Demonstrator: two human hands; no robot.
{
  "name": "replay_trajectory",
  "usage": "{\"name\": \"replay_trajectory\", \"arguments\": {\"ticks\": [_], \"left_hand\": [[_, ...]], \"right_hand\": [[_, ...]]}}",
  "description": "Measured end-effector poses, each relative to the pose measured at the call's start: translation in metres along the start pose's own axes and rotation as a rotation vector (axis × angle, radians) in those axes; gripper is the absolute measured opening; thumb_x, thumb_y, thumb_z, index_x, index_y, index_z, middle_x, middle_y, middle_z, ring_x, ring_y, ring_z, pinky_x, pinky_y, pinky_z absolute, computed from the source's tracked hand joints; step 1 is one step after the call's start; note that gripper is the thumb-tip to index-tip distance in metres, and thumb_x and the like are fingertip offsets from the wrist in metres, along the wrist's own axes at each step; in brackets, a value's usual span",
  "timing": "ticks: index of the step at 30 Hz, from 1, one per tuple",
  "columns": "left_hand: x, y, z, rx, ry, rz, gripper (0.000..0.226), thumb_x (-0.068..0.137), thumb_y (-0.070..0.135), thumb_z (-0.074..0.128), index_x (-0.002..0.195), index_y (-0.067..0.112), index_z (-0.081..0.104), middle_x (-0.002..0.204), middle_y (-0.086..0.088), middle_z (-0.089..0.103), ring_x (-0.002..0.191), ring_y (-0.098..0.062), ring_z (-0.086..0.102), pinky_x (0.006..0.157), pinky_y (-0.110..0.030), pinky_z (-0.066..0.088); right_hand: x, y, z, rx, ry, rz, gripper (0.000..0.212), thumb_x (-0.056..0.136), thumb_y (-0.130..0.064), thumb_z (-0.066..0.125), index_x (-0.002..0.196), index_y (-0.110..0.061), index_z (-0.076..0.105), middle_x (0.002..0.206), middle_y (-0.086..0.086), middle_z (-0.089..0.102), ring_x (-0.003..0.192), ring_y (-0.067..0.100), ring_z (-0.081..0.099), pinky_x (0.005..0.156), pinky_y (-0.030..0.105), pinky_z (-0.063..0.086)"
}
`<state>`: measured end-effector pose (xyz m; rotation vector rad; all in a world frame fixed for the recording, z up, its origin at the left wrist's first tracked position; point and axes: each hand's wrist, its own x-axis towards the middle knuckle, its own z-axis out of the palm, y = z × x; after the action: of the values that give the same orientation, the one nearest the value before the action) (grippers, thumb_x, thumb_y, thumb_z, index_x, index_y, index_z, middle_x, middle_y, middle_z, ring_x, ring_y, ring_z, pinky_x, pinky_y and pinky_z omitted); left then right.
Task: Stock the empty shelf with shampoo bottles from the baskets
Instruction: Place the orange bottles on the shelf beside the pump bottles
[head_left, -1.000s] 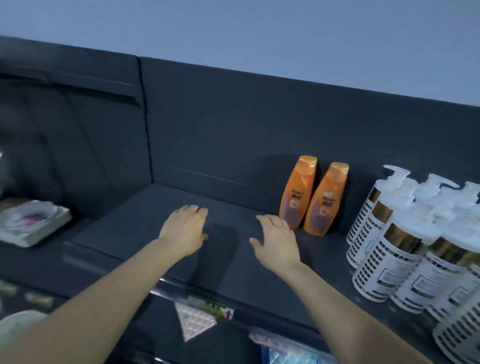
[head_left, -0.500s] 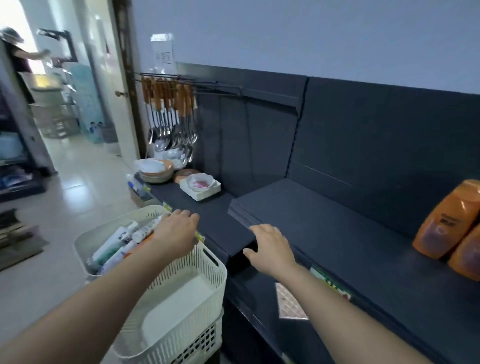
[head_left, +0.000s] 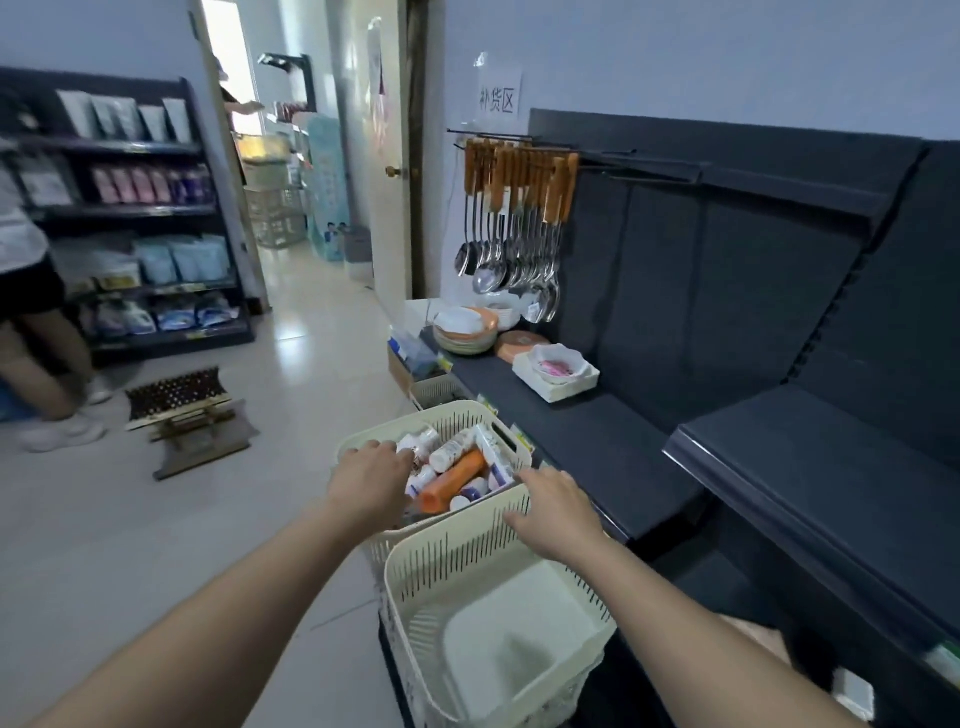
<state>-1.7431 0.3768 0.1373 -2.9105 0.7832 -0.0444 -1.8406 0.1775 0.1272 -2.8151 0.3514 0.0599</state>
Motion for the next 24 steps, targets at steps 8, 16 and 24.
{"name": "replay_trajectory", "arguments": {"ticks": [8,16,24], "left_hand": [[0.040,-0.048,0.044,-0.030,-0.101,-0.018,0.043,0.088,0.038,0.057,0.124,0.016,0.053,0.116,-0.006,0.059,0.110,-0.026,0.054,0.083,-0.037,0.046],[0.095,-0.056,0.088,-0.094,-0.205,-0.050,0.040,0.087,0.036,0.058,0.121,0.015,0.053,0.117,-0.008,0.058,0.108,-0.026,0.054,0.084,-0.038,0.048],[0.146,-0.057,0.140,-0.144,-0.323,-0.036,0.043,0.089,0.041,0.057,0.121,0.013,0.054,0.117,-0.009,0.058,0.106,-0.026,0.057,0.081,-0.036,0.047]], "right_hand": [[0.056,-0.033,0.036,0.049,-0.081,0.030,0.034,0.088,-0.042,0.064,0.114,-0.023,0.057,0.124,0.003,0.057,0.122,0.026,0.050,0.096,0.038,0.043],[0.128,-0.024,0.069,0.100,-0.152,0.037,0.052,0.088,-0.043,0.065,0.131,-0.016,0.055,0.127,0.005,0.059,0.119,0.025,0.053,0.095,0.037,0.045],[0.186,-0.012,0.109,0.128,-0.286,0.112,0.035,0.088,-0.043,0.062,0.110,-0.017,0.059,0.117,0.005,0.064,0.113,0.029,0.056,0.091,0.038,0.046]]}}
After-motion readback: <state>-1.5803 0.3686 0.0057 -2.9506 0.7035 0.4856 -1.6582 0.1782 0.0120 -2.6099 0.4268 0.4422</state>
